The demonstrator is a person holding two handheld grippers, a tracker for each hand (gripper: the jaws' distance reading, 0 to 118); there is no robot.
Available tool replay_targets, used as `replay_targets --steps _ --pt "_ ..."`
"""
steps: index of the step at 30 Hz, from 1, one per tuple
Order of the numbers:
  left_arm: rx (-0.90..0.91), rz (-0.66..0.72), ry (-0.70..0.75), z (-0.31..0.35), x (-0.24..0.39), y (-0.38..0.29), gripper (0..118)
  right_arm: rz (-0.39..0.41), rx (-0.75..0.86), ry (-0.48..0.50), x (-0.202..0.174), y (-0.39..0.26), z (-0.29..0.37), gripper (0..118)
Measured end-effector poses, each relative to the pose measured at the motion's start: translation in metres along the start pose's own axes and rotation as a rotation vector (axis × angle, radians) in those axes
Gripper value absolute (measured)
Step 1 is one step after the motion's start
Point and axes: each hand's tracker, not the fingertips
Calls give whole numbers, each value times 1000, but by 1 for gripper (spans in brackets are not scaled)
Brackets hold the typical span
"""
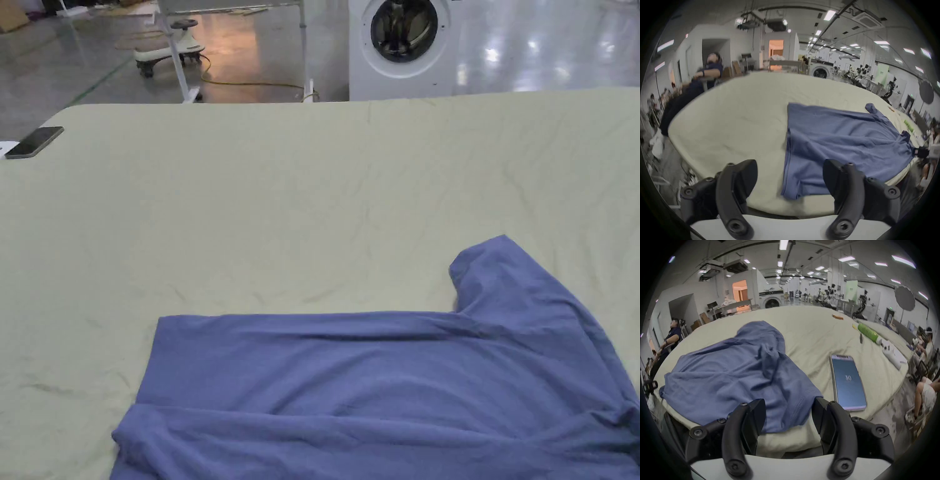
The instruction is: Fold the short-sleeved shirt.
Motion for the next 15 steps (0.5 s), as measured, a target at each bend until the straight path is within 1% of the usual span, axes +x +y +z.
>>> replay_targets --steps 2,3,4,6,7,8,10,11,12,13,14,15 --pt "92 -79 -5 15 12 11 85 20 51 24 -6 7 7 63" --pt "157 -142 12 25 22 15 85 33 83 34 -10 11 12 63" --pt "245 -233 46 36 34 18 85 42 116 44 -15 16 17 64" --pt "361 -357 110 52 57 22 85 45 172 89 -26 25 26 65" --pt "383 -377 145 56 66 27 85 36 198 122 -30 31 29 65" --pt "402 -380 149 59 72 31 85 31 219 151 -34 36 31 65" --pt "419 -334 84 64 78 41 83 32 262 207 -44 43 37 65" --pt "418 -283 35 67 80 45 81 37 280 227 -50 46 39 65" --pt "418 -235 -13 69 82 48 73 42 285 240 -55 52 41 65" --pt "424 -199 -65 72 84 50 59 48 286 250 -59 54 43 63" --pt "429 -176 -95 74 84 54 40 54 290 250 -63 56 44 59" --pt "437 -161 -127 76 86 54 18 67 291 254 -67 57 45 46"
